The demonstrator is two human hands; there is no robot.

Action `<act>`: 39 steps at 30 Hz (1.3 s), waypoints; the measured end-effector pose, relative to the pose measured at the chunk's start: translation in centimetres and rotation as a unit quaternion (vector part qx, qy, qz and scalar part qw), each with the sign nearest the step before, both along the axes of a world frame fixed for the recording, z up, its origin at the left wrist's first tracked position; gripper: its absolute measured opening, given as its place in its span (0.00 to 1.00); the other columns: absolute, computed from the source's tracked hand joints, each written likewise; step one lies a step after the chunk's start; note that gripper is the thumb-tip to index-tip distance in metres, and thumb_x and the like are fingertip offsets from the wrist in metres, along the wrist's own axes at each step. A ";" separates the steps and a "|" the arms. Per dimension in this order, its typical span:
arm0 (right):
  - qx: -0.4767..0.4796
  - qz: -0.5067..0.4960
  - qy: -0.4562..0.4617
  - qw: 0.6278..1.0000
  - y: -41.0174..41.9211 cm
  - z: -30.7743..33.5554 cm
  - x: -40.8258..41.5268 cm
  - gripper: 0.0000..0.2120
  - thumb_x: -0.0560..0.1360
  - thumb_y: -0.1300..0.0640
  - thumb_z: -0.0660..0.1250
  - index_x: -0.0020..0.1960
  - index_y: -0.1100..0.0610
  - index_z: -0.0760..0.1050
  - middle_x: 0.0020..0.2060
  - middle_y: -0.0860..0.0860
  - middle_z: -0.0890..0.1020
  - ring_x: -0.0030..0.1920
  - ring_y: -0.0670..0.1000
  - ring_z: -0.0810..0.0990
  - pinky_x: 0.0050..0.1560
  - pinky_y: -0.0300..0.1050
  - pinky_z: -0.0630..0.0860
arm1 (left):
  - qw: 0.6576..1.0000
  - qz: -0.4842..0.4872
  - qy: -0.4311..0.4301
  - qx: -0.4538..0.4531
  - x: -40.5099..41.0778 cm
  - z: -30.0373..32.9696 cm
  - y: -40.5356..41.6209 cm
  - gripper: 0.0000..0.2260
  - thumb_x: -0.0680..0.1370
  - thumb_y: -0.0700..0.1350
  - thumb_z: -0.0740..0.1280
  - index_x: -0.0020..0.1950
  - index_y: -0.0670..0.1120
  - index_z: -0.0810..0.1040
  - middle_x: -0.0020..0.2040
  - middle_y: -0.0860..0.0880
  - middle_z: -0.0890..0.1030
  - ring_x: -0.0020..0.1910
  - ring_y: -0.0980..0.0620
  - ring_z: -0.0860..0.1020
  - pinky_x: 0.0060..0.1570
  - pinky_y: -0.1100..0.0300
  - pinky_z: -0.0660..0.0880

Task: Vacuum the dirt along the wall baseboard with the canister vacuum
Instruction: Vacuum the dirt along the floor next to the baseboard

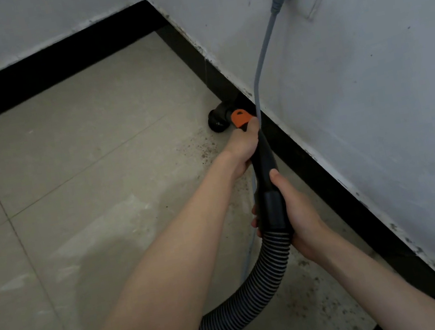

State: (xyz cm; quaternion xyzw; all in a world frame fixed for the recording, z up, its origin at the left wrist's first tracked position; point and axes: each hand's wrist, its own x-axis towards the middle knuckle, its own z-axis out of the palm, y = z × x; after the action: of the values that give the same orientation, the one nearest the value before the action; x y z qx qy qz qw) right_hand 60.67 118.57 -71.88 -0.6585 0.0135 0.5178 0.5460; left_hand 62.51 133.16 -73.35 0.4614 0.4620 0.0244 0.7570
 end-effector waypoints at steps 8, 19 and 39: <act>0.000 0.080 -0.006 0.997 -0.7 0.2 -1.1 0.30 0.66 0.36 0.64 0.51 0.62 0.76 0.33 0.58 0.82 0.30 0.56 0.81 0.28 0.45 0.78 | 0.998 0.060 0.001 0.016 -3.5 -1.4 -0.4 0.14 0.82 0.55 0.55 0.44 0.48 0.71 0.45 0.47 0.76 0.45 0.50 0.76 0.52 0.55 0.76; 0.003 0.144 0.024 0.989 -0.7 0.1 -2.0 0.30 0.66 0.35 0.65 0.50 0.63 0.74 0.34 0.60 0.81 0.31 0.57 0.81 0.28 0.46 0.77 | 0.992 0.125 0.025 0.024 -6.4 -1.7 -0.5 0.20 0.82 0.56 0.55 0.63 0.41 0.69 0.49 0.46 0.76 0.49 0.48 0.76 0.58 0.52 0.74; -0.076 0.162 -0.203 0.963 -2.5 1.2 -1.7 0.13 0.78 0.42 0.63 0.44 0.50 0.77 0.36 0.54 0.83 0.35 0.57 0.84 0.39 0.56 0.82 | 0.983 0.161 -0.019 -0.086 -6.1 -0.2 -3.4 0.17 0.81 0.56 0.56 0.58 0.42 0.70 0.43 0.46 0.76 0.40 0.50 0.77 0.32 0.60 0.75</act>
State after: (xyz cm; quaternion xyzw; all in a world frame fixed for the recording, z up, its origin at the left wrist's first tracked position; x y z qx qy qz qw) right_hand 58.95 116.05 -70.63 -0.7827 -0.1653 0.4519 0.3947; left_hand 56.44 129.80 -73.51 0.3130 0.5163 0.1148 0.7888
